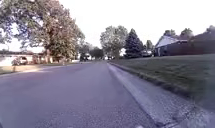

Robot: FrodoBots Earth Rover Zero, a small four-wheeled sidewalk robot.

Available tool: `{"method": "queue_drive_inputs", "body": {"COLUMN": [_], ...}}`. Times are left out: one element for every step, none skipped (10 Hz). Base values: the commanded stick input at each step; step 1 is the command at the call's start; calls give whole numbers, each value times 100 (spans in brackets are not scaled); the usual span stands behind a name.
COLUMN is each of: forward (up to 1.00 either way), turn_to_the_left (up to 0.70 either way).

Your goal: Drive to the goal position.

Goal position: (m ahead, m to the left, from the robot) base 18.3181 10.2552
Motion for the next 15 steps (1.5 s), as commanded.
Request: {"method": "queue_drive_inputs", "body": {"forward": [5,5,6,6,6,7,7,7,29,100,100,100,100,100,100], "turn_to_the_left": [0,0,0,0,0,0,0,0,0,0,0,0,0,0,0]}}
